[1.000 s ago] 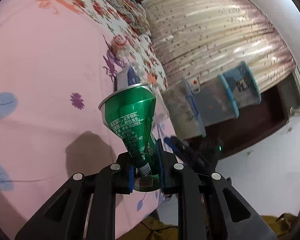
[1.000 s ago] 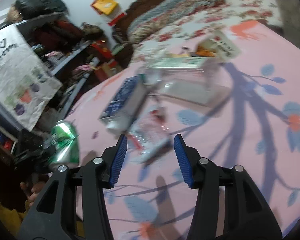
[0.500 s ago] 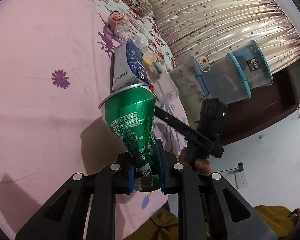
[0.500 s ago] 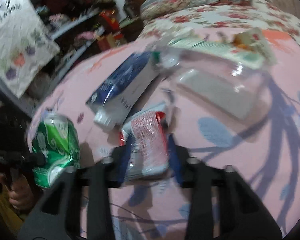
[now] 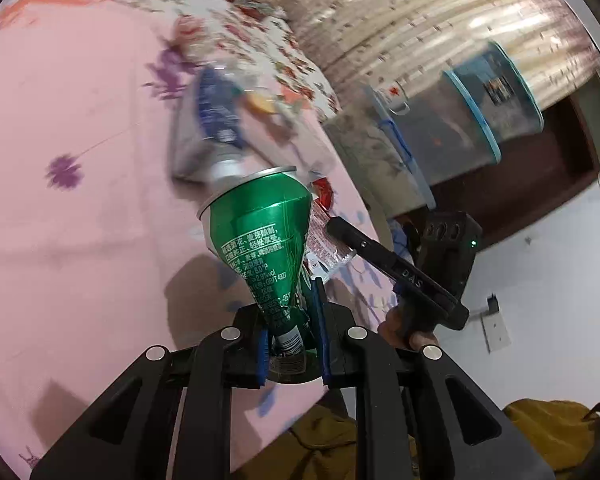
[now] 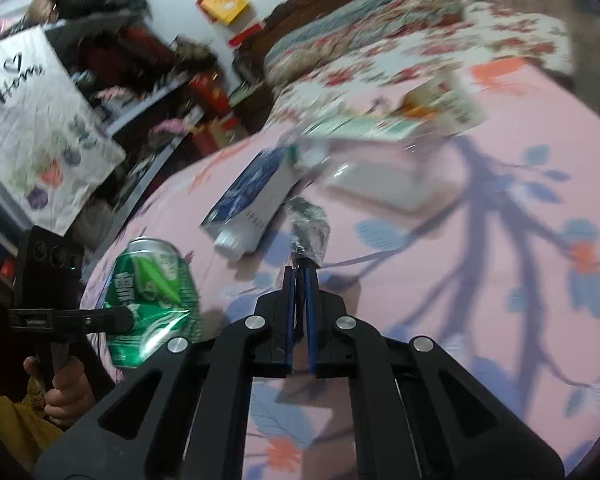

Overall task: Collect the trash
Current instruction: 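Drop the green can into the tan wastebasket with the left gripper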

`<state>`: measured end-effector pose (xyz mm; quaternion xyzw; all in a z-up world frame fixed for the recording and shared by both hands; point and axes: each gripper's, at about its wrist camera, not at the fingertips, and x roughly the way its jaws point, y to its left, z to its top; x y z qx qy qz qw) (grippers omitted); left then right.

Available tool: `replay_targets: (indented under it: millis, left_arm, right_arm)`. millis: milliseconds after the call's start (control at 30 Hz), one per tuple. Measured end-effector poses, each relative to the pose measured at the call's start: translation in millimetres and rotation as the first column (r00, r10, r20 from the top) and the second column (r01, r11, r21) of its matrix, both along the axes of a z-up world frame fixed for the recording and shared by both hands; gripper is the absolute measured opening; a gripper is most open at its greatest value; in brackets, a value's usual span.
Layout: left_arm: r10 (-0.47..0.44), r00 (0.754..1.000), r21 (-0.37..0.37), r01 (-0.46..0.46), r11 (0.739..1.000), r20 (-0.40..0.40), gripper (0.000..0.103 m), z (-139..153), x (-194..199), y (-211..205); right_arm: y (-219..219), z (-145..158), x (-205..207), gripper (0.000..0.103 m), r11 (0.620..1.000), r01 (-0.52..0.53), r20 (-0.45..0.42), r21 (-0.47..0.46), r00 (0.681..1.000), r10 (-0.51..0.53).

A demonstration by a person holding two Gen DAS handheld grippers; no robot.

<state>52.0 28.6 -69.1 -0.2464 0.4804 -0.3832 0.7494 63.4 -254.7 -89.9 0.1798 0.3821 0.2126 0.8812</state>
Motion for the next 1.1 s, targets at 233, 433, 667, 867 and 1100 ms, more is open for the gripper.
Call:
replay_targets:
  millis: [233, 433, 667, 867, 1100]
  left_arm:
    - [-0.158, 0.987, 0.051, 0.156, 0.986, 0.041, 0.016, 20.9, 27.7, -75.9]
    - [-0.352, 0.934, 0.111, 0.344, 0.933, 0.062, 0.016, 32.2, 67.4, -193.9]
    - [-0.536, 0.839, 0.174, 0.516, 0.838, 0.091, 0.016, 38.6, 112.4, -365.4]
    - [-0.593, 0.802, 0.241, 0.563, 0.791, 0.073, 0.017, 18.3, 142.6, -500.3]
    - [-0.541, 0.838, 0.362, 0.484, 0.797, 0.073, 0.069, -4.6, 157.8, -556.8]
  right_arm:
    - [-80.2, 7.7, -16.8, 0.007, 0.980, 0.196, 0.052, 0.029, 0.979, -0.197]
    - [-164.2, 25.6, -25.5, 0.007, 0.931, 0.364, 0.117, 0.012, 0.925, -0.363]
    - [-288.9, 41.2, -31.4, 0.007, 0.812, 0.583, 0.162, -0.026, 0.804, -0.572]
    - [-370.5, 17.9, -16.8, 0.009, 0.726, 0.684, 0.097, -0.067, 0.729, -0.678]
    - [-404.4, -13.0, -14.3, 0.077, 0.672, 0.738, 0.021, 0.059, 0.672, -0.740]
